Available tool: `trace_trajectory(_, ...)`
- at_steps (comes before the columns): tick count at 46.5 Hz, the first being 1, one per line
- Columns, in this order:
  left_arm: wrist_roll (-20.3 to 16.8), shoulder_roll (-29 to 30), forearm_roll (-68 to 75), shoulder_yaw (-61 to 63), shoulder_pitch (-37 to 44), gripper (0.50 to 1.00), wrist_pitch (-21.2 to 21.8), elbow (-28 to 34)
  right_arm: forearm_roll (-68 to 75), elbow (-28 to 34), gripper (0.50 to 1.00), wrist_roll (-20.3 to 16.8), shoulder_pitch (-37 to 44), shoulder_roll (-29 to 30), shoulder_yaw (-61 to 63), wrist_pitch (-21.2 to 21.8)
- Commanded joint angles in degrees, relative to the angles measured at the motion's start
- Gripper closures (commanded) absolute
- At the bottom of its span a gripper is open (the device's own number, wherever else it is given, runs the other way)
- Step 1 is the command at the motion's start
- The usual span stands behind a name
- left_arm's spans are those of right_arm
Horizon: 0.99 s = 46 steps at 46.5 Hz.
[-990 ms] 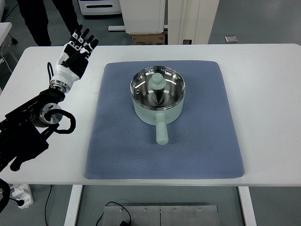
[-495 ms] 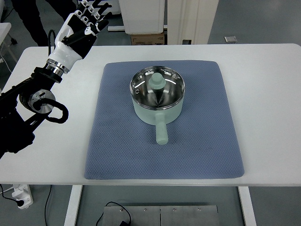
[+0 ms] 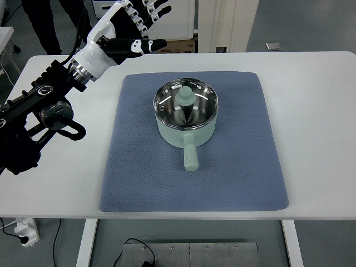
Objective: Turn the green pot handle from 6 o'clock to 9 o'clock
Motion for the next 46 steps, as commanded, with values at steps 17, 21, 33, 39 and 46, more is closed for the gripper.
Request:
trace_trajectory(17, 0.02, 0.22, 1.15, 0.19, -2.01, 0.500, -2.00, -5.28, -0.04, 0.01, 0.500, -0.02, 0.01, 0.00, 0.00, 0.00)
trace_trajectory(21, 0.29, 0.22, 2.38, 0.27, -2.62, 0.500, -3.50, -6.25, 0.05, 0.01, 0.500, -0.02, 0.01, 0.00, 0.00, 0.00)
trace_trajectory(33, 0.64, 0.40, 18.19, 1.24, -3.42, 0.500, -8.50, -9.24, 0.05, 0.01, 0.500, -0.02, 0.01, 0.00, 0.00, 0.00)
trace_trajectory(39, 0.64, 0.40, 24.79, 1.50, -4.47, 0.500, -12.28, -9.60, -0.04, 0.01, 0.500, -0.02, 0.01, 0.00, 0.00, 0.00)
trace_trajectory(46, 1.95, 0.22, 28.83, 4.40, -7.28, 0.500, -13.78, -9.51, 0.05, 0.01, 0.500, -0.02, 0.01, 0.00, 0.00, 0.00)
